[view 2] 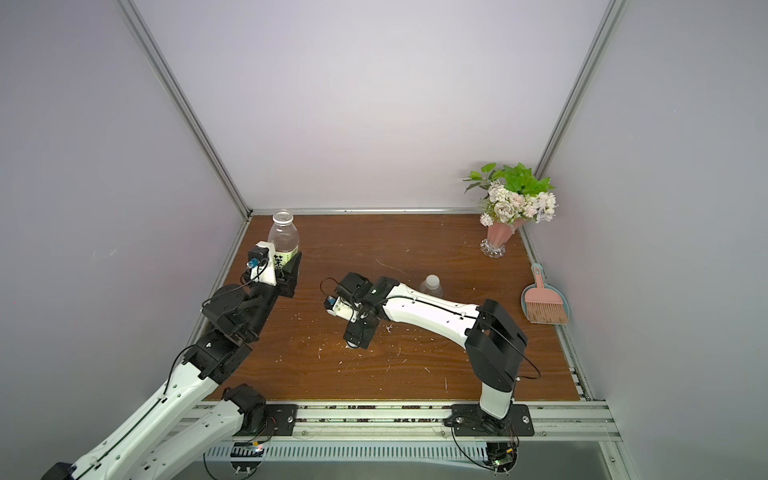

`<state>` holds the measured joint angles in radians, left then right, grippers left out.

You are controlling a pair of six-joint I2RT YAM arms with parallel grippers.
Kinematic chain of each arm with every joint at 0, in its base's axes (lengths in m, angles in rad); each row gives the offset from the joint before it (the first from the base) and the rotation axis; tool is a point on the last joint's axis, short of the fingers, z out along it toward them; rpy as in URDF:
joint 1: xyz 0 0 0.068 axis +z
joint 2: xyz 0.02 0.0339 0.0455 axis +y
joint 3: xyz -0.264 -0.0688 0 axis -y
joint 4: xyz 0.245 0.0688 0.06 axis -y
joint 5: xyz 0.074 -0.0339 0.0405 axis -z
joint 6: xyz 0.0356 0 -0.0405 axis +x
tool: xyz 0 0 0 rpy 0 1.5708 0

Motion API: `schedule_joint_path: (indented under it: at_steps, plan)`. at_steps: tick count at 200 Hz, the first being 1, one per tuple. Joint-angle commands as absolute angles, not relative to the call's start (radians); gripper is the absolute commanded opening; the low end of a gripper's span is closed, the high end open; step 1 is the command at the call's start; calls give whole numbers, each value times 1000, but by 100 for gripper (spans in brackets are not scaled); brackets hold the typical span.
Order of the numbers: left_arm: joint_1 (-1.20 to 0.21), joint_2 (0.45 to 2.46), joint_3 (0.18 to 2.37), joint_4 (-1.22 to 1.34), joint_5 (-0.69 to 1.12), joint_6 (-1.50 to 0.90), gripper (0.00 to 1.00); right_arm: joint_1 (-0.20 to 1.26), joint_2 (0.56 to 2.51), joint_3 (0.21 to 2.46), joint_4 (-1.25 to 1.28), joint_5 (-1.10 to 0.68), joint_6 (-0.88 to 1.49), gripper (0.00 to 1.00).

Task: Screw on the bottle caps
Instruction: Screw the bottle cap onto the plastic bottle.

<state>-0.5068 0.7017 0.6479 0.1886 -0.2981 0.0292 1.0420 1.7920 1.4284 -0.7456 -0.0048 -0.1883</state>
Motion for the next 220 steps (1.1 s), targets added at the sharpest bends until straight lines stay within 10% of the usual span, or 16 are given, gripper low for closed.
schedule_joint_path:
  at_steps: [1,220]
  plan:
    - [-497,693,639,192,-314,24,50,1058,1808,1466,-760,-8,-184,85]
    - [-495,659,606,188,-327,32,51,1090,2069,1569,-718,-11,-160,71]
